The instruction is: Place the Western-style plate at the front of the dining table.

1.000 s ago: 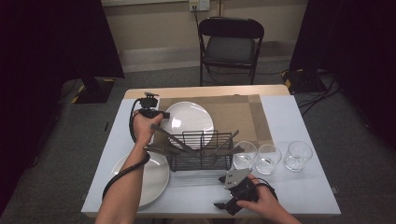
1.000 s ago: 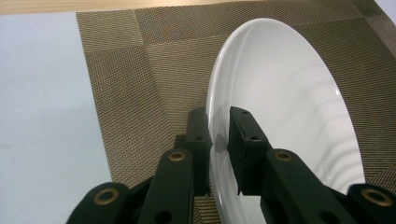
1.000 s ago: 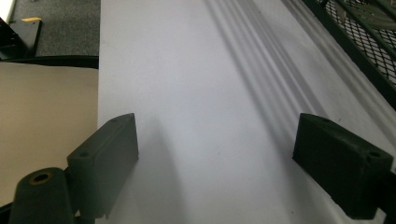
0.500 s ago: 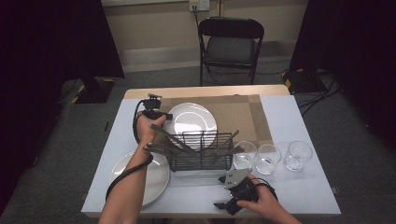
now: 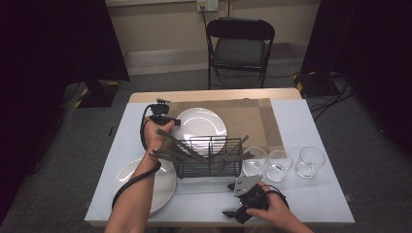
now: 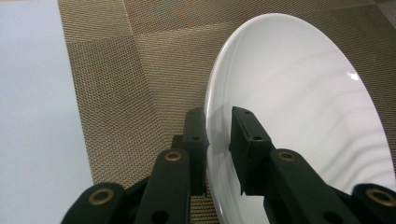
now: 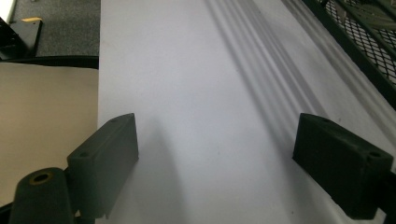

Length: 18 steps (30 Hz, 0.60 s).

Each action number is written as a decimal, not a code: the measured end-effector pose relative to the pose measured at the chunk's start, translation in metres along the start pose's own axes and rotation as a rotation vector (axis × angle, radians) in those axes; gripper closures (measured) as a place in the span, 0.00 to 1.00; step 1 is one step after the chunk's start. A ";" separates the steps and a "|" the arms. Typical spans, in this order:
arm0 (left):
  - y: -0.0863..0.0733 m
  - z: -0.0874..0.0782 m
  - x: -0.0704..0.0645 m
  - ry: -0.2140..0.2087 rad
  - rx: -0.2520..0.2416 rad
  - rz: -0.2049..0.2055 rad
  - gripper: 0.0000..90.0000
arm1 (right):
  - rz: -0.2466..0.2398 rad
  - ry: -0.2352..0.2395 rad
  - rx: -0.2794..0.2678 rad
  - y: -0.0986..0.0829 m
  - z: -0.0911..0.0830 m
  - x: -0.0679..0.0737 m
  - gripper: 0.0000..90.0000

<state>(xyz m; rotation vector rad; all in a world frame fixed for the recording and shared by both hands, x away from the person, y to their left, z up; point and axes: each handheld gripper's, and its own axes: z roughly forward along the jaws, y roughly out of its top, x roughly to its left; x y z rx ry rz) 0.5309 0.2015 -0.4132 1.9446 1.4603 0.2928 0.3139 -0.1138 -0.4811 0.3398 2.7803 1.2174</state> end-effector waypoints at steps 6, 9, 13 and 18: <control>-0.001 0.000 -0.001 -0.002 0.000 -0.004 0.85 | 0.000 0.000 0.000 0.000 0.000 0.000 0.15; -0.002 0.002 -0.002 -0.002 0.001 -0.005 0.85 | 0.000 0.000 0.000 0.000 0.000 0.000 0.15; -0.003 0.005 -0.004 0.004 0.005 0.006 0.85 | 0.000 -0.001 0.001 0.000 0.000 0.000 0.15; -0.007 0.009 -0.003 -0.022 0.006 0.002 0.99 | -0.002 -0.001 0.001 0.000 0.000 0.000 0.15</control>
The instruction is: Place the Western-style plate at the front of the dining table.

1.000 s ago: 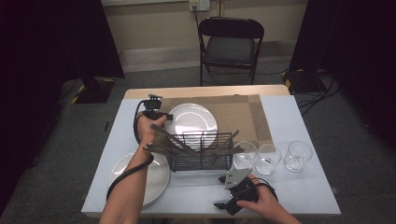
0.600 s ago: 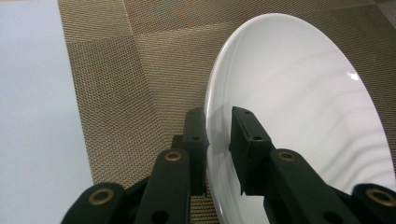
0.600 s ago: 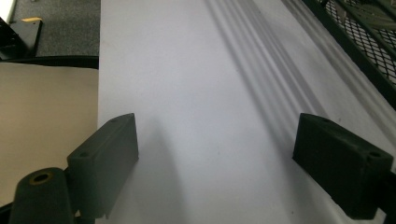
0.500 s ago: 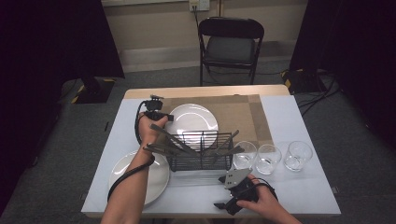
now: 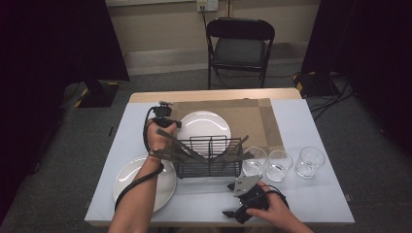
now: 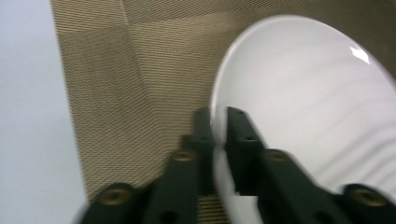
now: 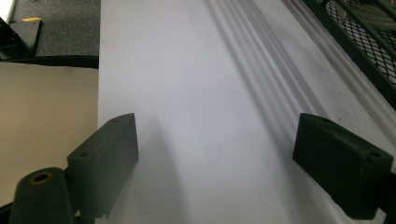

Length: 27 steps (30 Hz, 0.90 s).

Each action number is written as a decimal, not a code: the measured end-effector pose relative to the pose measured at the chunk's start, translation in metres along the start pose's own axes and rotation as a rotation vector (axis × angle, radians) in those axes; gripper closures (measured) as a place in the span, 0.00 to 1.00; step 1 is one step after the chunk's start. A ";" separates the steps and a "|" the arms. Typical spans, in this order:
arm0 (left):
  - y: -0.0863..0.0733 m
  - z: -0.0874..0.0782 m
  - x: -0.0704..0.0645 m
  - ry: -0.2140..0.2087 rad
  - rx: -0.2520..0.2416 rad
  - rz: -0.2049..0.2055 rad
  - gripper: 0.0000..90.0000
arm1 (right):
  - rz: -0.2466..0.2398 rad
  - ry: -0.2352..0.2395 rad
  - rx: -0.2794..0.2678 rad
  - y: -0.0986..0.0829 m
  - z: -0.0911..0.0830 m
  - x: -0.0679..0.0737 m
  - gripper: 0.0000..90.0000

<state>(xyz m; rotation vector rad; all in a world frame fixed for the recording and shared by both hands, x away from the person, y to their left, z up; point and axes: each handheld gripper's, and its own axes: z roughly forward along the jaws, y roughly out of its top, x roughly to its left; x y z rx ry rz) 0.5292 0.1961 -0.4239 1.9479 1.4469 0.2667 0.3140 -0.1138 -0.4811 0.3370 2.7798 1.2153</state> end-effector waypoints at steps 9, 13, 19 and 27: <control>-0.005 0.003 -0.002 0.012 0.036 0.068 0.81 | 0.001 0.000 0.000 0.000 0.000 0.000 0.15; -0.009 0.002 0.002 0.016 0.054 0.069 0.63 | 0.001 0.001 0.001 0.000 0.000 0.000 0.14; -0.023 -0.001 0.008 0.004 0.072 0.088 0.43 | 0.001 0.000 0.000 0.000 0.000 0.000 0.15; -0.042 -0.012 0.017 0.007 0.076 0.106 0.35 | 0.001 0.000 0.001 0.000 0.000 0.000 0.14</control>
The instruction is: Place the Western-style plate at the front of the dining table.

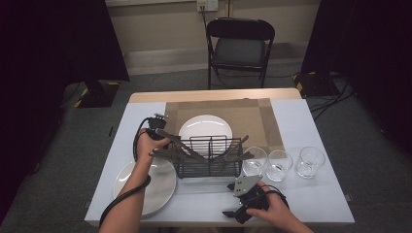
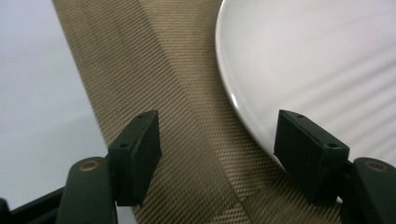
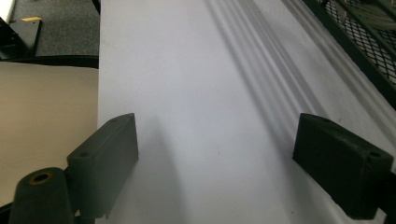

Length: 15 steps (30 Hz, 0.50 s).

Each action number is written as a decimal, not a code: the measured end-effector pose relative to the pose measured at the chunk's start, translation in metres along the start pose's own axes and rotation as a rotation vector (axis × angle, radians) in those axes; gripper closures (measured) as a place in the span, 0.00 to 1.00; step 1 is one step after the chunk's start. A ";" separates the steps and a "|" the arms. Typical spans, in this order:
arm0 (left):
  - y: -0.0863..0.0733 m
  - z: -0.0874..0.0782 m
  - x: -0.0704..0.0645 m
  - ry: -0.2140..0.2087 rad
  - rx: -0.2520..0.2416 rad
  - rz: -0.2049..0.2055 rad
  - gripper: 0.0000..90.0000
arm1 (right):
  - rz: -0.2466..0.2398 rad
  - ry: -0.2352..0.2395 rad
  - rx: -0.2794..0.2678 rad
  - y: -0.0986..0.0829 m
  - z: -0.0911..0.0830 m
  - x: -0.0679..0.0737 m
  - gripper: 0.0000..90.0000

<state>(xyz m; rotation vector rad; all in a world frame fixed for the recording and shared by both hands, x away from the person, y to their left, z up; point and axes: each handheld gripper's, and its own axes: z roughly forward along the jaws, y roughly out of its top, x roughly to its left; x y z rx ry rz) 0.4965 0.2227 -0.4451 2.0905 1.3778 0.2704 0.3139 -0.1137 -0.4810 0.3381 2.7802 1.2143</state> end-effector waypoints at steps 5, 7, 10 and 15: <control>-0.011 -0.005 0.003 0.020 0.010 0.003 0.34 | 0.000 0.001 0.000 0.000 0.000 0.000 0.14; -0.016 -0.008 0.004 0.020 0.013 0.011 0.34 | 0.000 0.001 0.000 0.000 0.000 0.000 0.15; -0.020 -0.009 0.003 0.031 0.019 0.048 0.33 | -0.001 0.000 0.001 0.000 0.000 0.000 0.14; -0.022 -0.006 -0.003 0.022 0.031 0.078 0.31 | -0.001 0.000 0.001 0.000 0.000 0.000 0.14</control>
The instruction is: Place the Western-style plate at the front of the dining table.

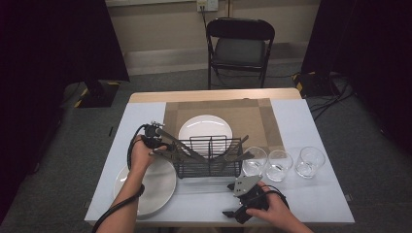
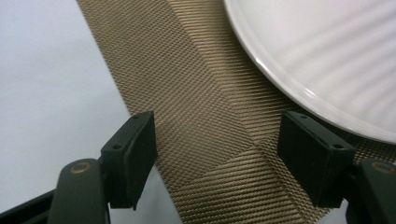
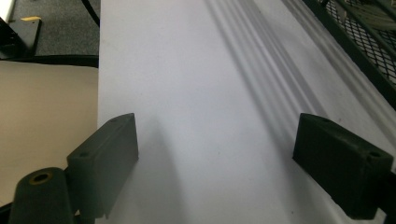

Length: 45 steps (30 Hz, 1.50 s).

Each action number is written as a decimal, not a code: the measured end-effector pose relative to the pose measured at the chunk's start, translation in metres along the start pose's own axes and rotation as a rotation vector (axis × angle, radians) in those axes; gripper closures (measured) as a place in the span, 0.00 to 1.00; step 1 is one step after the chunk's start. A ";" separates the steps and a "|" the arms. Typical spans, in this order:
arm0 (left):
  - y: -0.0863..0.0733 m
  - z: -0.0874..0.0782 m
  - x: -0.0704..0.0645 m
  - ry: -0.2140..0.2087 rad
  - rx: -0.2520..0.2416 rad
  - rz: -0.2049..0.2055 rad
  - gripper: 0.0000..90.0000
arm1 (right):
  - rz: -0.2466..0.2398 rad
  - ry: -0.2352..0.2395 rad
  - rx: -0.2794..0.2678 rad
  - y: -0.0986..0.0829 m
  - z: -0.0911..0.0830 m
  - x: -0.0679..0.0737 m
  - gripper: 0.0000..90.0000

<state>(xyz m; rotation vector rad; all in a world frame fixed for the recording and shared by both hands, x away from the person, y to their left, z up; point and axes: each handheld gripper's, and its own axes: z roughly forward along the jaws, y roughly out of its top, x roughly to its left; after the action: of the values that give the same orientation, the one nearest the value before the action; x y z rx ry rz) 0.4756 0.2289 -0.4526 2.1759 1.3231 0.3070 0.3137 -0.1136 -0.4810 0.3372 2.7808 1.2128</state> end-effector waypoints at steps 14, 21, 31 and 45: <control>-0.001 0.007 -0.012 -0.006 0.001 0.022 0.29 | -0.001 -0.001 0.000 0.000 0.000 0.000 0.14; 0.002 0.010 -0.015 -0.011 -0.023 0.022 0.33 | -0.001 0.000 0.000 0.000 0.000 0.000 0.15; 0.011 0.017 -0.013 -0.035 -0.042 -0.004 0.29 | 0.000 0.000 0.000 0.000 0.000 0.000 0.15; 0.024 0.028 -0.015 -0.057 -0.042 0.003 0.26 | 0.000 0.000 0.000 0.000 0.000 0.000 0.14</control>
<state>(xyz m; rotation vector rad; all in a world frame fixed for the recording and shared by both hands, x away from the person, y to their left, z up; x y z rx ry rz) 0.4990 0.1973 -0.4598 2.1363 1.2708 0.2700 0.3137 -0.1137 -0.4810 0.3372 2.7804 1.2134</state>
